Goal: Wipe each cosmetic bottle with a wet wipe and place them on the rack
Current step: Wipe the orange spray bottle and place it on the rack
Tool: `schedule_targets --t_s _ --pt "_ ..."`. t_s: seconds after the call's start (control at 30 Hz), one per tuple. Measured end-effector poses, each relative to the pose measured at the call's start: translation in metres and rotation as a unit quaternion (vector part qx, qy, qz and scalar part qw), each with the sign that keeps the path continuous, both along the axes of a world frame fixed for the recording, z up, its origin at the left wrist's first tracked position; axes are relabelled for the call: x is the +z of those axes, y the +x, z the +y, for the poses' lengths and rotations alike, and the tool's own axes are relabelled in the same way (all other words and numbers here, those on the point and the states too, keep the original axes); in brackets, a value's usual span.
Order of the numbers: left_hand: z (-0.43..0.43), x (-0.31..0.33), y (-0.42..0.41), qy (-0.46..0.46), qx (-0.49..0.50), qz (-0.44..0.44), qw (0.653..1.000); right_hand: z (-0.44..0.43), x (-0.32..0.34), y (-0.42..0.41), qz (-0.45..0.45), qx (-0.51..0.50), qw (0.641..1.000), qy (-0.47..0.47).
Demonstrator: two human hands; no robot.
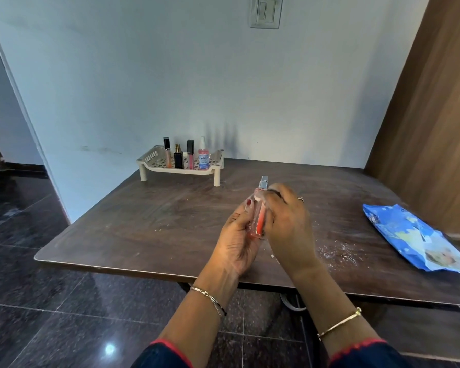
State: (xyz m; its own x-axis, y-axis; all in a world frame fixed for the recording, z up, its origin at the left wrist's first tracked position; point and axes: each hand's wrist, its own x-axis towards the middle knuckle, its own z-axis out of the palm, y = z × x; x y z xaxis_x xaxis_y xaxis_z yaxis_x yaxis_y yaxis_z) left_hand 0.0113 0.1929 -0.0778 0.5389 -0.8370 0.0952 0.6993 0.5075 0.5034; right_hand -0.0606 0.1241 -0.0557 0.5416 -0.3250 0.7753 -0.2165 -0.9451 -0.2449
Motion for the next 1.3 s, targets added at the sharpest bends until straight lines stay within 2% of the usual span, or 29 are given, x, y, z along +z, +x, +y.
schedule_targets --t_s 0.17,0.33,0.47,0.57,0.73,0.9,1.0,1.17,1.3 --pt "-0.005 -0.008 0.001 0.012 0.007 0.025 1.0 0.014 -0.015 -0.013 -0.009 -0.018 0.998 -0.059" --pt "-0.008 -0.011 0.001 0.027 -0.017 0.038 0.999 0.023 -0.035 -0.023 0.003 -0.008 0.998 -0.056" --pt "-0.008 -0.004 0.001 0.009 -0.01 0.04 0.999 0.017 -0.015 -0.016 -0.043 0.02 0.999 -0.026" --pt "-0.006 -0.002 -0.001 0.022 -0.014 0.006 1.0 0.005 0.005 -0.007 -0.09 0.011 0.994 0.058" --pt "-0.007 0.001 -0.001 0.04 -0.021 0.025 0.999 0.008 0.002 -0.003 -0.098 0.0 0.989 0.108" --pt "-0.011 -0.006 0.008 0.067 -0.049 0.022 0.996 0.028 -0.029 -0.019 -0.052 0.035 0.992 0.106" --pt "-0.012 -0.012 0.01 0.082 -0.058 0.057 0.993 0.033 -0.035 -0.024 -0.033 0.041 0.993 0.104" --pt "-0.011 -0.013 0.006 0.065 -0.063 0.066 0.994 0.026 -0.022 -0.013 -0.039 -0.047 0.998 0.018" --pt "-0.007 -0.008 0.001 0.042 -0.051 0.071 0.995 0.007 -0.003 0.002 -0.057 -0.052 0.993 0.084"
